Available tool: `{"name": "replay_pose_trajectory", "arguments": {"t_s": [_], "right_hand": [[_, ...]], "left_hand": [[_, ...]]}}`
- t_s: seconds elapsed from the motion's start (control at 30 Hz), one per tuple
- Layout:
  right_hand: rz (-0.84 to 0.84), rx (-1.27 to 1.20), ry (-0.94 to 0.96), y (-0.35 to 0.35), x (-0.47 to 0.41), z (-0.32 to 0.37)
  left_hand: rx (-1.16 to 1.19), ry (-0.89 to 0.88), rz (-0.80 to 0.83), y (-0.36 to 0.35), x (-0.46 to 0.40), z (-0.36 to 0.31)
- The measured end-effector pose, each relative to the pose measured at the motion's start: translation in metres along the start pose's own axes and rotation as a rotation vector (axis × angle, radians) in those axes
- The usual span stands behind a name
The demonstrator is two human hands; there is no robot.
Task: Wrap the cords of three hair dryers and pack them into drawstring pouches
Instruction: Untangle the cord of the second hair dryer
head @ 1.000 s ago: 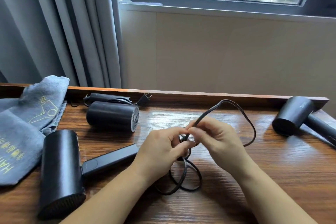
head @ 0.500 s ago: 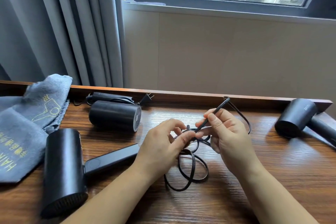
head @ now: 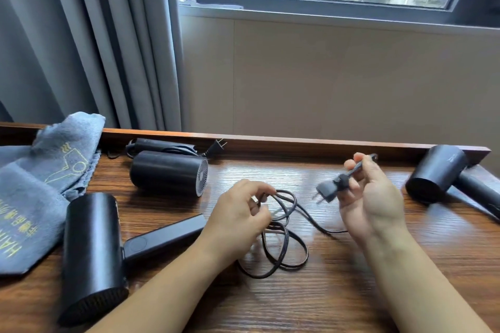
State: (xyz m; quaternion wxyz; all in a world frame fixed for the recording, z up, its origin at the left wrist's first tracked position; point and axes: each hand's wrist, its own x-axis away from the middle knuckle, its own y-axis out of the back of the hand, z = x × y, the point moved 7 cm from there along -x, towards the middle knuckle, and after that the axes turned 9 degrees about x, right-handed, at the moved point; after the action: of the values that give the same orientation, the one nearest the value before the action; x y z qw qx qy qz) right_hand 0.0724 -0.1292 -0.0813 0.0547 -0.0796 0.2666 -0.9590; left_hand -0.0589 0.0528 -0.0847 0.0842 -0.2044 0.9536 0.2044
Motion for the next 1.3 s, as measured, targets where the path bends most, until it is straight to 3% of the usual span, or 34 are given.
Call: {"name": "replay_pose_trajectory", "arguments": {"t_s": [0.1,0.2,0.3,0.37,0.47,0.57,0.67,0.73,0.9,1.03,1.13,1.2,1.3], "right_hand": [[-0.122,0.427,0.005,0.022,-0.018,-0.007],[0.025,0.997,0.172,0.012,-0.023,-0.008],[0.035,1.494,0.357,0.001,-0.012,-0.007],[-0.028,1.488,0.411,-0.001,-0.002,-0.002],[-0.034,1.252,0.737,-0.017,0.02,0.021],[0.298,1.213,0.892,-0.041,0.038,0.016],[0.692,1.597,0.737,-0.049,0.035,-0.026],[0.818,1.803,0.693,-0.045,0.033,-0.045],[0.633,1.564,0.81,-0.045,0.032,-0.025],[0.542,1.451,0.878,-0.048,0.038,-0.02],[0.549,1.293,0.748,-0.048,0.042,-0.019],[0.648,1.111,0.597,-0.051,0.047,-0.021],[0.73,0.88,0.447,-0.057,0.052,-0.021]], "left_hand": [[0.256,0.084,-0.21,0.018,-0.002,0.008],[0.564,0.134,-0.319,0.029,-0.003,0.011],[0.787,0.162,-0.349,0.032,-0.003,0.011],[0.859,0.18,-0.354,0.032,-0.005,0.014],[0.921,0.203,-0.354,0.031,-0.006,0.015],[0.923,0.195,-0.346,0.03,-0.006,0.013],[0.928,0.169,-0.346,0.031,-0.005,0.013],[0.945,0.159,-0.352,0.033,-0.006,0.013],[1.007,0.159,-0.269,0.028,-0.008,0.009],[0.871,0.078,0.075,0.004,-0.005,-0.001],[0.652,0.089,0.278,-0.015,0.003,0.001],[0.605,0.117,0.379,-0.025,0.006,0.002],[0.565,0.115,0.395,-0.024,0.007,0.002]]}}
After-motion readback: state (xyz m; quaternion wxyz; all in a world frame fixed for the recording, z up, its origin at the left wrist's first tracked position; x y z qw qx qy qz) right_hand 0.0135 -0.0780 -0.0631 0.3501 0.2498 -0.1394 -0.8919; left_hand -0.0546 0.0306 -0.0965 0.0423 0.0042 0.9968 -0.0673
